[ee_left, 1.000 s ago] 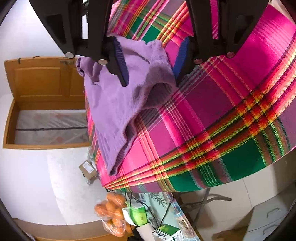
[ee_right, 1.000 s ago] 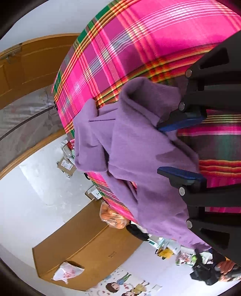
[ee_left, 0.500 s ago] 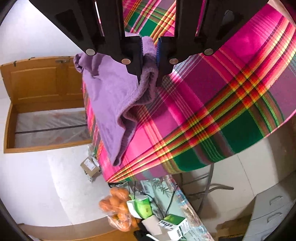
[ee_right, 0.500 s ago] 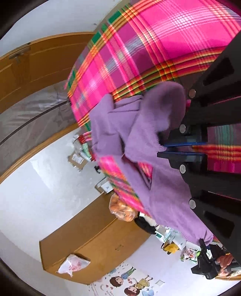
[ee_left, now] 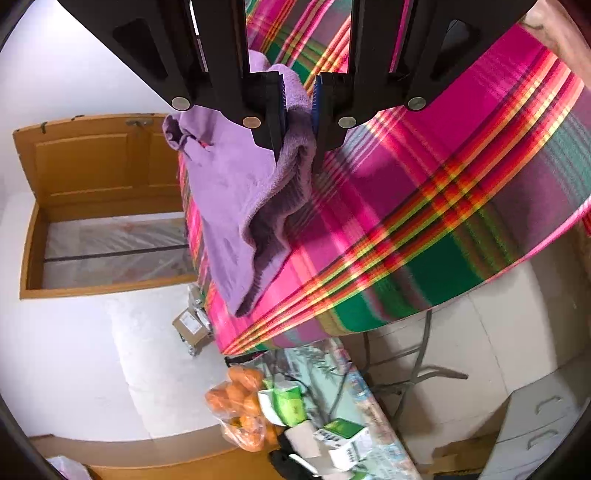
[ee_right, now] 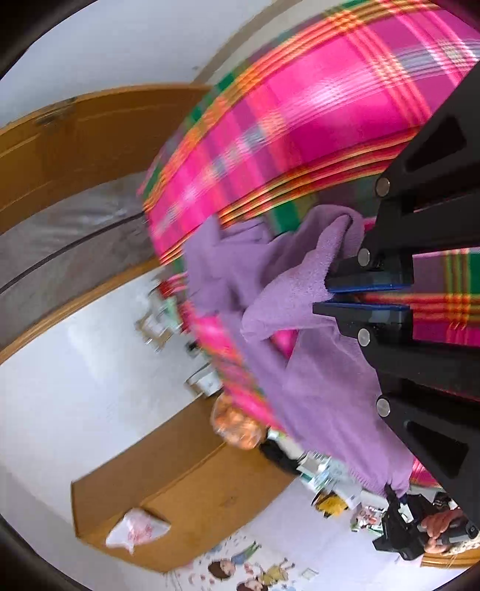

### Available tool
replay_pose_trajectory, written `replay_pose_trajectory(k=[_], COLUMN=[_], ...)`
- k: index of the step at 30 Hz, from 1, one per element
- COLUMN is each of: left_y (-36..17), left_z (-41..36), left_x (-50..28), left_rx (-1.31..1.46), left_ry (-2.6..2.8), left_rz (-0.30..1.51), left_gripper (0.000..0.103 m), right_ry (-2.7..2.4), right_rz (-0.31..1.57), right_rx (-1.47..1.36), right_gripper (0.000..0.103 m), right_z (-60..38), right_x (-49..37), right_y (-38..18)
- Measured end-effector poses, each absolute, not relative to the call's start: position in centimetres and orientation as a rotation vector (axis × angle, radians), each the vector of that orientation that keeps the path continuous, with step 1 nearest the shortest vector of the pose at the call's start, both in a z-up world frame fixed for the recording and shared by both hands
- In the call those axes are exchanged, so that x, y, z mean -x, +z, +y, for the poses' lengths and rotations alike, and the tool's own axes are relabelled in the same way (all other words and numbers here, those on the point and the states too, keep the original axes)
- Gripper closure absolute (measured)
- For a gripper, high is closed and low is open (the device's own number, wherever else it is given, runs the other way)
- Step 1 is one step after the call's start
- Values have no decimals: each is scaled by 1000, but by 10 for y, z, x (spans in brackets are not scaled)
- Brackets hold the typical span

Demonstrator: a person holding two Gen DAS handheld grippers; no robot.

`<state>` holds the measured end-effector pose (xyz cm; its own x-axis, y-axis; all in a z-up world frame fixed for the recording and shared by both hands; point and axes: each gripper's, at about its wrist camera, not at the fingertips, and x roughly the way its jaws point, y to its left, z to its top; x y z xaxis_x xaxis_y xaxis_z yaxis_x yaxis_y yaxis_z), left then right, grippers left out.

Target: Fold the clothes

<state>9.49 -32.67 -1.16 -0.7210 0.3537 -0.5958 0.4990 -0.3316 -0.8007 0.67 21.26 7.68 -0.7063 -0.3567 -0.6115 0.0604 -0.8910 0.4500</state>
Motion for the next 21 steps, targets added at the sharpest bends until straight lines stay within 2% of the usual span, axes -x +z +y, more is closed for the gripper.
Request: replay_pose_trajectory(k=[4, 15, 19, 21], left_y=[-23, -21, -16, -14], left_z=[-327, -328, -321, -319], left_x=[-101, -105, -104, -105], left_rx=[-1144, -1136, -1154, -1159], left_ry=[-2177, -2177, -2217, -2233], left_rz=[1751, 1710, 1646, 1621], left_gripper=[93, 93, 92, 92], right_ry=[-2615, -2541, -2593, -2609], right_rz=[-556, -482, -518, -520], right_rx=[-1206, -1170, -1147, -1147], right_gripper=[98, 95, 95, 91], right_z=[211, 236, 255, 259], right_x=[-1, -27, -29, -26], right_y=[47, 36, 40, 39])
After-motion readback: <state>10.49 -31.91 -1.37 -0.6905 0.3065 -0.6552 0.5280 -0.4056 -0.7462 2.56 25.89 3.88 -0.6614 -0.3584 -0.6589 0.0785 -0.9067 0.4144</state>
